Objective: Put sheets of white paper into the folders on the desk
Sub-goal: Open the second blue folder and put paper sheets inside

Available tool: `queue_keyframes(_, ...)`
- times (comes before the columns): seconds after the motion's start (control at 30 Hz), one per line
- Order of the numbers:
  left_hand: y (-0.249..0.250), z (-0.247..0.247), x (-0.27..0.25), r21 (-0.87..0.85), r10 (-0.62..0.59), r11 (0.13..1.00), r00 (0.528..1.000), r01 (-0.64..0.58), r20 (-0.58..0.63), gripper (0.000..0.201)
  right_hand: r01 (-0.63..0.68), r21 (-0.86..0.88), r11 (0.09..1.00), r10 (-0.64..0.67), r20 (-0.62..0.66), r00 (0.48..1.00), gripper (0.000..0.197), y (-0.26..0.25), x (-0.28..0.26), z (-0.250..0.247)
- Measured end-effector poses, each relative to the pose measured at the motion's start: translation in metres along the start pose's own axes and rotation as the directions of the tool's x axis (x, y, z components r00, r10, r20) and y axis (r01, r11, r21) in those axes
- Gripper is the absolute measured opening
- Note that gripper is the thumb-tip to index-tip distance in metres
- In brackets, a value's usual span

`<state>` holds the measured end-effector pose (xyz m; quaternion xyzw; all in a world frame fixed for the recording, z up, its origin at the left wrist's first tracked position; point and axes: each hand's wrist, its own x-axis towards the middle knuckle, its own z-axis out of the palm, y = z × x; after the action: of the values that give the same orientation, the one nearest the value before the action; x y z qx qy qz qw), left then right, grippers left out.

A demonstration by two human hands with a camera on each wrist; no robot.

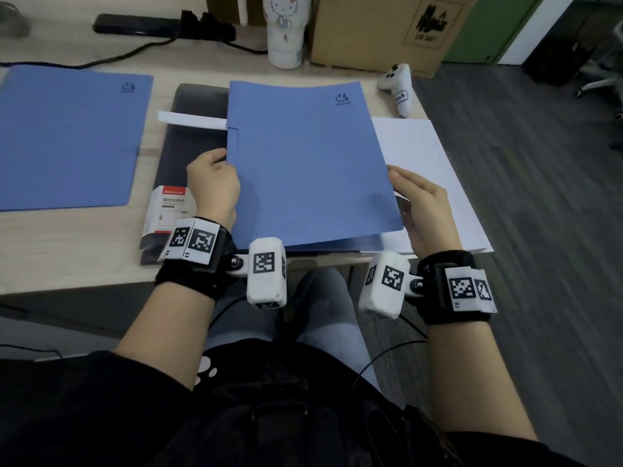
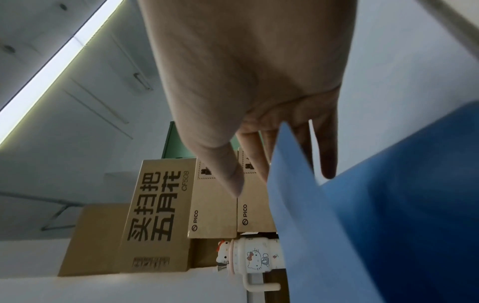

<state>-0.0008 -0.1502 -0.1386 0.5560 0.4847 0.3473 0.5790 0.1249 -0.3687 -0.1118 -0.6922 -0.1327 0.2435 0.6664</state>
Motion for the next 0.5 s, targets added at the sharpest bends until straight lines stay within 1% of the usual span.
queue_keyframes(0.03, 0.001, 0.000, -0.001, -0.010, 0.001, 1.000, 1.000, -0.001, -0.001, 0.033, 0.000, 0.037, 0.999, 0.000, -0.007, 1.000, 0.024, -0.002, -0.001, 0.001)
queue_keyframes(0.13, 0.005, -0.003, -0.003, 0.000, 0.023, 1.000, 1.000, -0.023, 0.008, 0.034, -0.026, 0.217, 0.976, 0.041, -0.063, 0.997, 0.038, -0.009, -0.002, 0.009)
queue_keyframes(0.2, 0.007, -0.006, -0.004, 0.022, 0.028, 0.999, 0.995, -0.030, 0.092, 0.029, -0.010, 0.344, 0.939, 0.037, -0.072, 0.997, 0.044, -0.014, -0.002, 0.015)
queue_keyframes(0.27, 0.010, -0.012, -0.006, 0.074, 0.023, 0.997, 0.979, -0.038, 0.200, 0.013, 0.037, 0.411, 0.911, -0.010, -0.069, 0.998, 0.046, -0.020, -0.003, 0.026)
queue_keyframes(0.33, 0.016, -0.019, -0.007, 0.129, 0.010, 0.990, 0.959, -0.049, 0.284, 0.009, 0.091, 0.410, 0.908, -0.069, -0.068, 0.995, 0.045, -0.028, -0.006, 0.039)
queue_keyframes(0.47, 0.025, -0.032, -0.005, 0.186, -0.013, 0.981, 0.931, -0.059, 0.364, 0.007, 0.199, 0.311, 0.929, -0.210, 0.002, 0.978, 0.038, -0.046, -0.016, 0.067)
queue_keyframes(0.5, 0.027, -0.036, -0.005, 0.185, -0.022, 0.981, 0.922, -0.054, 0.386, 0.012, 0.229, 0.279, 0.933, -0.243, 0.019, 0.970, 0.037, -0.050, -0.018, 0.075)
